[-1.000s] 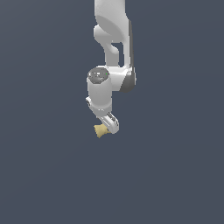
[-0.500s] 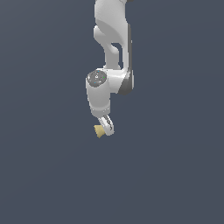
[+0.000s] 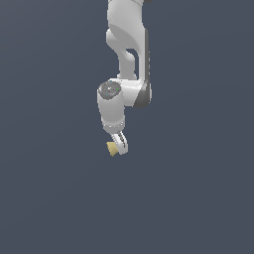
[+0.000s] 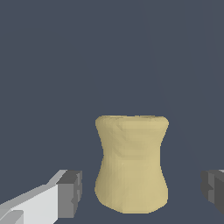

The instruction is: Pick up the object and move it to a goal position.

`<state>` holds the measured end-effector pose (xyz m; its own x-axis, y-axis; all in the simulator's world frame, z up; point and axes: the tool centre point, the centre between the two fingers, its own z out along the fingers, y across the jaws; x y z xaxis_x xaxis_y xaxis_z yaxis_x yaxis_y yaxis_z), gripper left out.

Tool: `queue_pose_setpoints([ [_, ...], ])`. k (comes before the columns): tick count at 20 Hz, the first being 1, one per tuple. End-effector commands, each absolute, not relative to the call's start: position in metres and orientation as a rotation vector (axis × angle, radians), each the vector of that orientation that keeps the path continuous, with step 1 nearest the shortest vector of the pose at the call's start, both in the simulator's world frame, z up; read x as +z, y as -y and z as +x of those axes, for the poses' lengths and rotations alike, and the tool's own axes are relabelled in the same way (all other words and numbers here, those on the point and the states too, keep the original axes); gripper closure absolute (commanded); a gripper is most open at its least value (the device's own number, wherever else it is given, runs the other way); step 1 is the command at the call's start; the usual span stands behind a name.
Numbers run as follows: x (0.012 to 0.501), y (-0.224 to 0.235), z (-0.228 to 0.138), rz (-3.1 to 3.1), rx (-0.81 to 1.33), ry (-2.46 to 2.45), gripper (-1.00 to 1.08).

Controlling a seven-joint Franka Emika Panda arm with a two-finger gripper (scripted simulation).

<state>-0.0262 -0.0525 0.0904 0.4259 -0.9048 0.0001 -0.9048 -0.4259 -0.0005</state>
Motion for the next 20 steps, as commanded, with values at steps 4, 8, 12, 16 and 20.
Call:
queue_pose_setpoints([
  [4,0.074,0.052,-0.027,-2.651,0.000,-1.685,-0.92],
  [8,0.053,0.053,-0.028,-2.649,0.000,-1.689,-0.92],
  [12,0.042,0.053,-0.027,-2.649,0.000,-1.690,-0.92],
  [16,0.041,0.053,-0.027,-2.649,0.000,-1.690,1.08],
  [20,0.041,0.053,-0.027,-2.649,0.000,-1.690,1.08],
])
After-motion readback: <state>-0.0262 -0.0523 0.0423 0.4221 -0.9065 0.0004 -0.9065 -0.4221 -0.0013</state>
